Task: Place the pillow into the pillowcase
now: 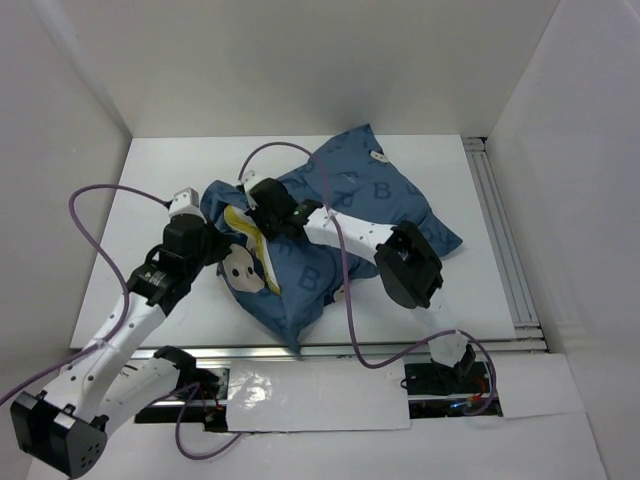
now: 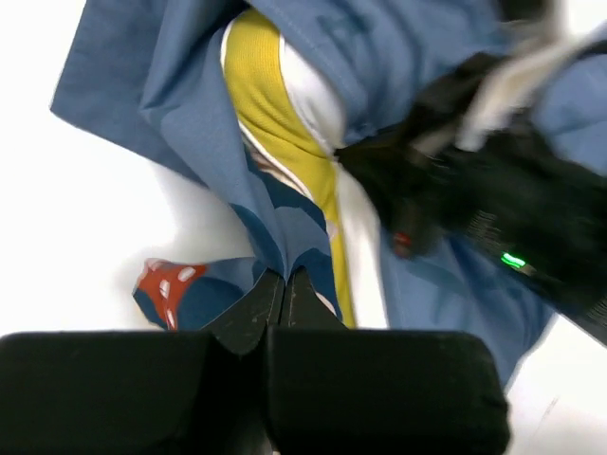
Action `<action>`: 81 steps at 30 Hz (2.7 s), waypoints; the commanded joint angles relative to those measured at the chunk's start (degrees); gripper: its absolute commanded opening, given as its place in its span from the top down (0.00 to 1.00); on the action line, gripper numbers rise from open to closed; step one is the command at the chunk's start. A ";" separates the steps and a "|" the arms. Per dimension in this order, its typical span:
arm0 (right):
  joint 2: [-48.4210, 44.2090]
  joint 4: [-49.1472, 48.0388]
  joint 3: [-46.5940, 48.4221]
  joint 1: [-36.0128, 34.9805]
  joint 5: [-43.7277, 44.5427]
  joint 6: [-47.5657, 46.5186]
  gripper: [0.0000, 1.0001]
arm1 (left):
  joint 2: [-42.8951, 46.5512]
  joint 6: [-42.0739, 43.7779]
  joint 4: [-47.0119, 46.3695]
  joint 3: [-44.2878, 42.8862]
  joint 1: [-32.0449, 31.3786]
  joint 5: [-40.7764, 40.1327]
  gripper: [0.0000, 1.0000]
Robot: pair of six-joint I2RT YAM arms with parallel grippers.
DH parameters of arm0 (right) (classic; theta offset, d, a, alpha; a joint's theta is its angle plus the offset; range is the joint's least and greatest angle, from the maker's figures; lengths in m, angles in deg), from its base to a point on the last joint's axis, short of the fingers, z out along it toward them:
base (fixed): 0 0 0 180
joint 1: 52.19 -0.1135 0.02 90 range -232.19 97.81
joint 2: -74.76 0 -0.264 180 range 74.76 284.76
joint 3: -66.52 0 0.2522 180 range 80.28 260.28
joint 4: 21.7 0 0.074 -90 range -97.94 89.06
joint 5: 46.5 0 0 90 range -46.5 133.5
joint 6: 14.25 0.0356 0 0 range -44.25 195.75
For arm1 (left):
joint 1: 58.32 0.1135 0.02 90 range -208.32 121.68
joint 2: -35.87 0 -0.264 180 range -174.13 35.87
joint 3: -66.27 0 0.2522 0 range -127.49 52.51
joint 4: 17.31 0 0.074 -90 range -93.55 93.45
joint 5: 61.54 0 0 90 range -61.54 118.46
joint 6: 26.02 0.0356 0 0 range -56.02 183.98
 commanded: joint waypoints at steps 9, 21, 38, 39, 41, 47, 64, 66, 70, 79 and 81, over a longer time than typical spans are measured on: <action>11.44 7.70 0.30 3.08 12.16 2.97 1.00 | 10.60 17.83 -16.67 -13.79 0.96 4.41 1.00; 5.12 0.17 -6.11 3.09 -3.99 -1.41 1.00 | -6.52 16.62 -7.63 -29.18 0.96 -4.73 1.00; -15.01 -11.46 -10.50 2.73 -20.00 -0.37 0.23 | -6.46 -0.44 11.62 -14.24 0.96 -2.89 0.03; -17.80 -11.46 -11.21 2.73 -18.08 0.33 0.21 | -6.46 -1.23 12.16 -13.11 0.96 -1.41 0.05; -20.81 -9.71 -14.27 2.73 -15.35 1.29 0.21 | -6.46 -1.76 13.12 -11.52 0.96 0.71 0.08; -28.82 -9.08 -22.02 2.73 -15.58 2.80 0.29 | -8.03 -8.78 13.65 -2.12 0.96 2.12 0.21; -12.22 0.05 -10.62 -3.16 -19.56 -1.60 0.51 | -26.11 -12.22 -0.93 3.17 0.96 5.73 0.41; -9.67 2.41 -9.29 -3.68 -17.37 -1.60 0.51 | -28.07 -12.22 1.25 2.02 1.49 6.26 0.78; -6.94 2.96 -8.05 -3.68 -16.74 -2.21 0.48 | -26.51 -12.22 3.11 1.85 2.01 5.12 1.00; -1.49 1.81 -7.43 -4.21 -17.81 -2.04 0.28 | -12.28 -9.77 6.53 0.45 2.53 2.66 1.00; 0.96 2.34 -7.43 -4.21 -11.34 -0.20 0.54 | -9.98 -7.93 8.90 -3.75 2.54 1.16 1.00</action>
